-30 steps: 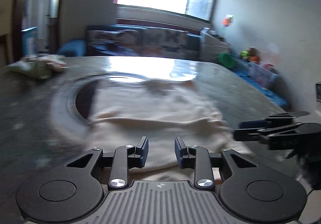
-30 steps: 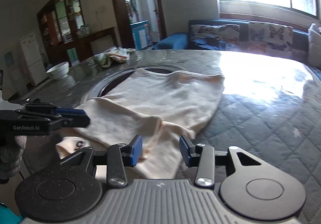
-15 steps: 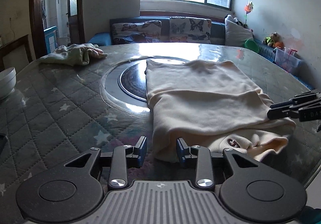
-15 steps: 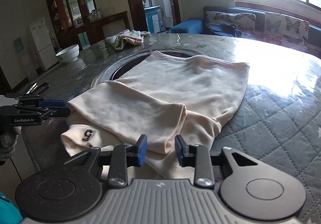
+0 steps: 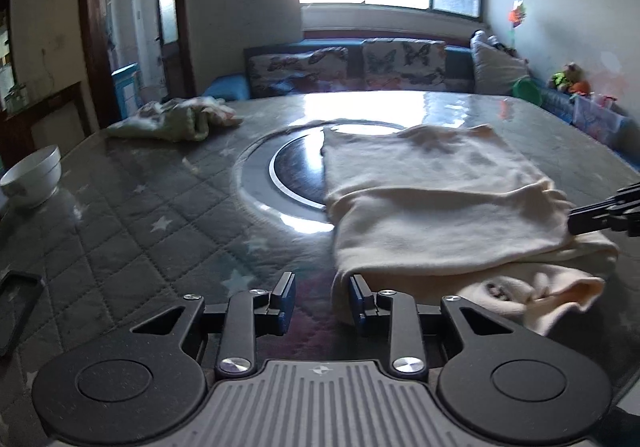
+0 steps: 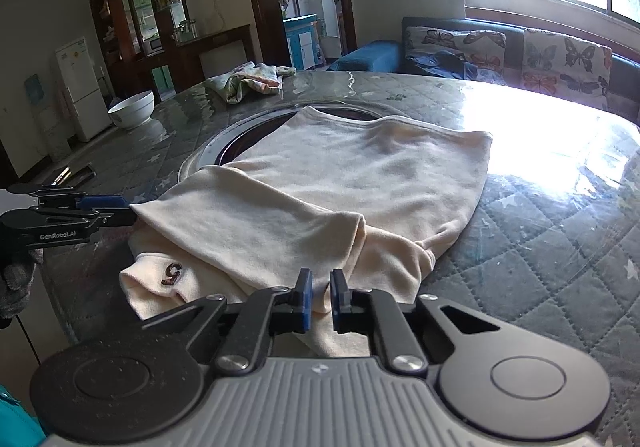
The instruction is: Fold clothes
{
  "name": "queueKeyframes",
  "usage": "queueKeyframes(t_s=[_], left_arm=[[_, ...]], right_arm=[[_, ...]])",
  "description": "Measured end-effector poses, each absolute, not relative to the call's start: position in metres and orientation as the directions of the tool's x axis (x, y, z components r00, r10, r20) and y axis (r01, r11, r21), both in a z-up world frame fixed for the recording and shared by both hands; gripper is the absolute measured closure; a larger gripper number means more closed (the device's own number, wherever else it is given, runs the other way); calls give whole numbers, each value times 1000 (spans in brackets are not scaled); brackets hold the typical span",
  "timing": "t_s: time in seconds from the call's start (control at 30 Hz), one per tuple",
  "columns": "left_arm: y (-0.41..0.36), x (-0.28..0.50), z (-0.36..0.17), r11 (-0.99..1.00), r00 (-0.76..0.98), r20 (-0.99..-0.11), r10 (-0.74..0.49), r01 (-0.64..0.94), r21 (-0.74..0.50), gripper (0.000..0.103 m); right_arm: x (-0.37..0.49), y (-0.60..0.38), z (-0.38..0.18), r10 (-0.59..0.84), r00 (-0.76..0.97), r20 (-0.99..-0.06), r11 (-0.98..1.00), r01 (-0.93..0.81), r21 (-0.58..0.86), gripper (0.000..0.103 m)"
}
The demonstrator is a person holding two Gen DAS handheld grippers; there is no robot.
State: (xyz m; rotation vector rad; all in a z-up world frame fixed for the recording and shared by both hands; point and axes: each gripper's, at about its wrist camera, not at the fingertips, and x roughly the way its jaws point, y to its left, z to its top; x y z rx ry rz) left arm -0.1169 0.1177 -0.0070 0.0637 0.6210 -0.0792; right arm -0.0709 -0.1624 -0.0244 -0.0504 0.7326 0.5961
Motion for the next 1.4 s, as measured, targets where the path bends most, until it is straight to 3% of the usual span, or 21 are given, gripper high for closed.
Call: queueKeyframes(t_s=[0.17, 0.23, 0.33, 0.7, 1.0, 1.4], left_arm=[[109, -113, -13, 990, 803, -593, -58, 123, 70, 68], [113, -109, -18, 992, 792, -609, -43, 105, 65, 90], [121, -113, -14, 994, 801, -597, -44, 97, 56, 95], [140, -112, 2, 993, 807, -590, -19, 86, 86, 94], [103, -65, 23, 981, 833, -531, -154, 194, 21, 93], [105, -23, -16, 982, 773, -618, -143, 189, 9, 90]], right_arm=[[-69, -162, -28, 500, 577, -646, 832, -527, 174, 93], [-69, -163, -29, 498, 579, -646, 834, -524, 174, 94], [-71, -165, -26, 499, 589, -635, 836, -521, 174, 100], [-74, -171, -14, 492, 603, -629, 839, -521, 157, 99], [-48, -142, -11, 505, 617, -603, 818, -566, 106, 95], [-37, -137, -34, 483, 592, -645, 822, -561, 99, 92]])
